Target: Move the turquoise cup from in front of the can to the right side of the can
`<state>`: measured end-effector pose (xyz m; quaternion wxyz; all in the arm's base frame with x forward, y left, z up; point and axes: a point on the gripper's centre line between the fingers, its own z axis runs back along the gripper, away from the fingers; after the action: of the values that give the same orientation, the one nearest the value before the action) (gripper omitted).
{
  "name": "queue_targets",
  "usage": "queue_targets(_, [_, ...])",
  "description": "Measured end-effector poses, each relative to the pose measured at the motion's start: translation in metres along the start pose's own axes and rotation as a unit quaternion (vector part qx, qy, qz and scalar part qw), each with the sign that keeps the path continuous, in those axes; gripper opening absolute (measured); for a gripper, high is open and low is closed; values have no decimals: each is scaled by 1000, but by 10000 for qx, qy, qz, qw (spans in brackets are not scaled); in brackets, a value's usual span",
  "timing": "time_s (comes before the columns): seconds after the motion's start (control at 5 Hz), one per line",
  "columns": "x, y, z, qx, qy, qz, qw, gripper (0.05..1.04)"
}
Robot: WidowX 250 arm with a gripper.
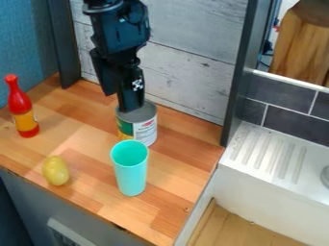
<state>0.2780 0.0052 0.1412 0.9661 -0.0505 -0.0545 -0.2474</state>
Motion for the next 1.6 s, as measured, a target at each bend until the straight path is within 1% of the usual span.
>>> queue_targets(0.2, [-3, -1, -7, -85, 115, 37, 9999, 991])
queue_targets(0.4, [-11, -9, -20, -255, 187, 117, 9994, 991])
queue_targets(0.6, [-18, -16, -26, -324, 124, 226, 9991, 991])
queue_targets(0.8, [-22, -18, -33, -327, 153, 322, 9988, 991])
queue_targets(1.0, [-18, -32, -41, -247, 228, 156, 9993, 991])
queue_targets(1.4, [-14, -39, -45, -19, 277, 68, 9996, 991])
queue_targets(1.6, [-14, -34, -51, 51, 364, 133, 9992, 991])
